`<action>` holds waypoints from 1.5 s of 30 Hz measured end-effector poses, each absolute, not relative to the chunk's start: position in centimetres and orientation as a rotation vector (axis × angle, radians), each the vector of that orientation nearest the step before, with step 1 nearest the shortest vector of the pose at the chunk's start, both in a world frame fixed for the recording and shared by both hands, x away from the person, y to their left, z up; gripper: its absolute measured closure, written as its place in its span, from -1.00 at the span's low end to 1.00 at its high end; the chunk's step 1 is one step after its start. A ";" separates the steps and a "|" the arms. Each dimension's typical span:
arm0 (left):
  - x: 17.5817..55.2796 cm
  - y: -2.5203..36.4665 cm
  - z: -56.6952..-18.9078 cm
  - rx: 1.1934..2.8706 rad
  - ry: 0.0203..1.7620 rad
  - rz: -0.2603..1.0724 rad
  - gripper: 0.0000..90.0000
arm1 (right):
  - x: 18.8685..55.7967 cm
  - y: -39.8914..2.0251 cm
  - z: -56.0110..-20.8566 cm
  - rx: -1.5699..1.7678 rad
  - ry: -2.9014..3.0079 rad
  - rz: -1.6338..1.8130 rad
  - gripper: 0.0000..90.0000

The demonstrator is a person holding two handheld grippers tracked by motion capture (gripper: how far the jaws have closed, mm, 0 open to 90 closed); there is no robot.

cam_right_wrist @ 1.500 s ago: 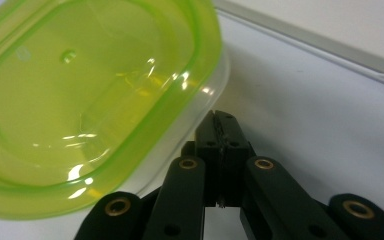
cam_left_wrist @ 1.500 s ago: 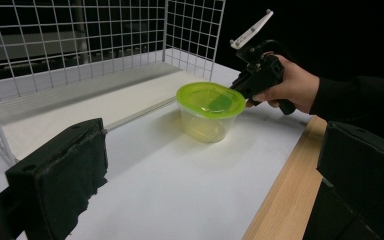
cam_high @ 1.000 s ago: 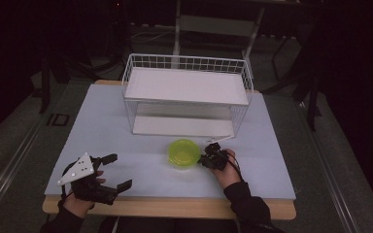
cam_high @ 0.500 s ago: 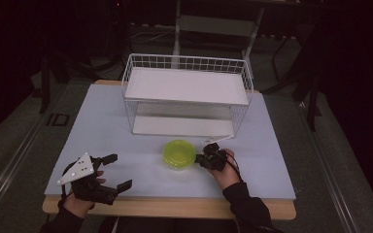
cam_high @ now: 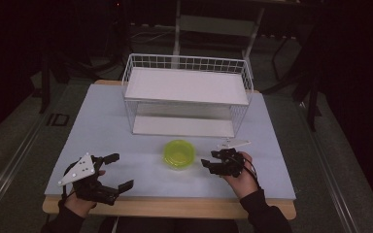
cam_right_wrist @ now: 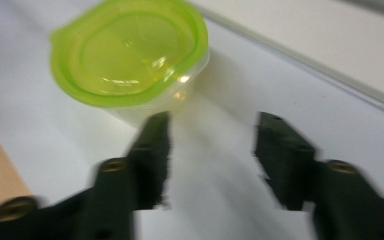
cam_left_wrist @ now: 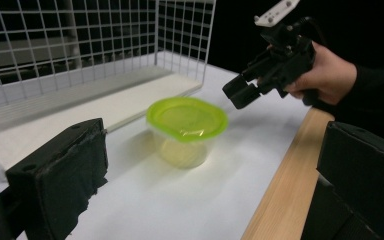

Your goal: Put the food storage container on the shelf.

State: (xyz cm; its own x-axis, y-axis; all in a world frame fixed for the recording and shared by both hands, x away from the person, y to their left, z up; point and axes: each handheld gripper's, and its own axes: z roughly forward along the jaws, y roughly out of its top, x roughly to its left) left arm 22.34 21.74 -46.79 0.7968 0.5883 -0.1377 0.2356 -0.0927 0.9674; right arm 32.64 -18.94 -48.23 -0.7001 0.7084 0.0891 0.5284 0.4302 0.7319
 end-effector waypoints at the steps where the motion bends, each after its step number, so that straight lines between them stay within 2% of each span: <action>1: 22.4 21.7 -46.8 1.673 0.661 0.318 -0.99 | 32.0 -19.5 -47.5 1.055 2.444 1.156 -0.37; 2: 22.3 21.6 -46.8 1.677 0.663 0.306 -0.99 | 32.0 -19.5 -47.5 1.055 2.444 1.156 -0.37; 3: 22.3 21.3 -46.6 1.706 0.661 0.267 -0.99 | 31.5 -20.0 -47.0 1.057 2.449 1.194 -0.54; 8: 22.4 20.5 -46.1 1.746 0.612 0.196 -0.99 | 30.8 -20.7 -46.1 1.065 2.459 1.242 -0.58; 11: 22.6 20.1 -45.8 1.764 0.586 0.149 -0.99 | 30.5 -21.1 -45.6 1.065 2.459 1.264 -0.67; 22: 24.3 18.7 -44.6 1.826 0.669 0.153 -0.98 | 30.4 -20.2 -44.3 0.925 2.464 1.221 -0.57; 29: 25.6 17.7 -44.1 1.797 0.733 0.140 -0.98 | 31.0 -19.4 -43.3 0.931 2.441 1.269 -0.68; 37: 27.8 16.8 -43.9 1.805 0.788 0.133 -0.98 | 31.9 -18.5 -42.7 0.994 2.441 1.270 -0.68; 39: 28.4 16.6 -44.0 1.805 0.808 0.117 -0.89 | 32.7 -18.1 -42.9 1.061 2.475 1.312 -0.69; 45: 30.1 16.0 -44.8 1.796 0.899 0.072 -0.80 | 34.1 -17.6 -43.5 1.196 2.478 1.342 -0.69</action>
State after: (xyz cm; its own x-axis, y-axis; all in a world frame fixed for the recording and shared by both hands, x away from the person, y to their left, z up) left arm 30.12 16.02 -44.79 0.7132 0.6018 -0.3594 0.5371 -0.1397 0.8319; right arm 34.07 -17.62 -43.51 -0.6922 0.6664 0.2769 0.5962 0.3119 0.7398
